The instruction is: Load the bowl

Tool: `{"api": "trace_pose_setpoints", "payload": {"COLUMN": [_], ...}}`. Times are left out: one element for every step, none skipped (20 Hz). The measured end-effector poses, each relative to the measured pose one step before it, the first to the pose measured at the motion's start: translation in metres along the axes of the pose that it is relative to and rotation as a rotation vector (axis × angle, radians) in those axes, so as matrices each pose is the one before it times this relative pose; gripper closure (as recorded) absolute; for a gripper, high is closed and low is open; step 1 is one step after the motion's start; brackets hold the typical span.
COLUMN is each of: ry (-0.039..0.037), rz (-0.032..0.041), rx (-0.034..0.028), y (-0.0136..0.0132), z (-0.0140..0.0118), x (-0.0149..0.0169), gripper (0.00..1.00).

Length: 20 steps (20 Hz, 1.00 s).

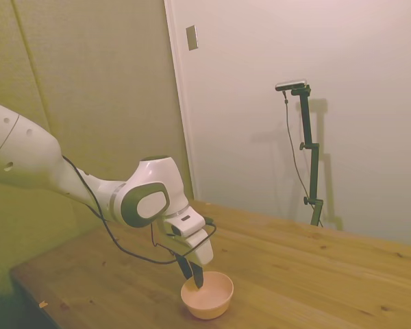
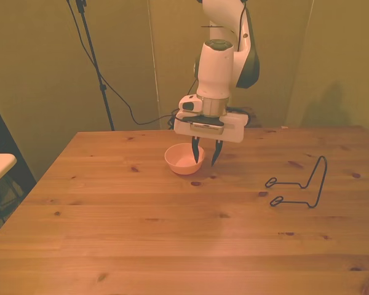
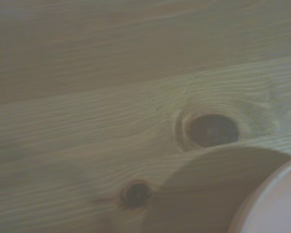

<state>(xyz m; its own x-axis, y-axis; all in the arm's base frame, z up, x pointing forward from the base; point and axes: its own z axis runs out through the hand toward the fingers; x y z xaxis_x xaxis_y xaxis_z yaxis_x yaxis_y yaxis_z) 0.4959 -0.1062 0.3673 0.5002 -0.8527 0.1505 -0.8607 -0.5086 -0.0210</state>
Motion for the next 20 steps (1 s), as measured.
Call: {"api": "trace_pose_setpoints", "payload": {"ry": [-0.00058, -0.00043, -0.0003, 0.00004, 0.0011, 0.00104, 0.00036, -0.00021, -0.00003, 0.00056, 0.001, 0.00129, 0.00147, 0.0004, -0.00244, -0.00389, -0.00743, -0.00132, -0.00143, -0.00105], "rz": [-0.00016, -0.00054, -0.00062, -0.00091, -0.0009, -0.00086, -0.0007, 0.00009, 0.00044, -0.00031, 0.00058, 0.00103, 0.00095, 0.00226, 0.00354, 0.00099, -0.00074, -0.00075, 0.00053, 0.00056], "rx": [0.00041, 0.0004, 0.00002, 0.00031, 0.00173, 0.00166, 0.00073, 0.00035, 0.00038, 0.00126, 0.00148, 0.00157, 0.00214, 0.00353, 0.00641, 0.00958, 0.01679, 0.01574, 0.01586, 0.01743], "y": [-0.00026, -0.00031, -0.00027, -0.00037, -0.00051, -0.00052, -0.00035, -0.00012, 0.00003, 0.00002, 0.00007, 0.00017, 0.00037, 0.00066, 0.00084, 0.00087, 0.00066, 0.00053, 0.00046, 0.00031], "z": [0.00001, -0.00002, 0.00009, 0.00015, 0.00005, 0.00009, 0.00012, 0.00012, -0.00001, -0.00015, -0.00055, -0.00088, -0.00123, -0.00148, -0.00182, -0.00259, -0.00424, -0.0061, -0.0066, -0.00806], "x": [-0.00028, -0.00033, -0.00029, -0.00032, -0.00017, -0.00019, -0.00021, -0.00007, 0.0001, 0.00024, 0.00046, 0.00074, 0.00092, 0.0012, 0.00122, 0.00117, 0.00108, 0.00107, 0.00078, 0.00099], "gripper": [1.0, 1.0, 1.0, 1.0, 1.0, 1.0, 1.0, 1.0, 1.0, 1.0, 1.0, 1.0, 1.0, 1.0, 1.0, 1.0, 1.0, 1.0, 1.0, 1.0]}}
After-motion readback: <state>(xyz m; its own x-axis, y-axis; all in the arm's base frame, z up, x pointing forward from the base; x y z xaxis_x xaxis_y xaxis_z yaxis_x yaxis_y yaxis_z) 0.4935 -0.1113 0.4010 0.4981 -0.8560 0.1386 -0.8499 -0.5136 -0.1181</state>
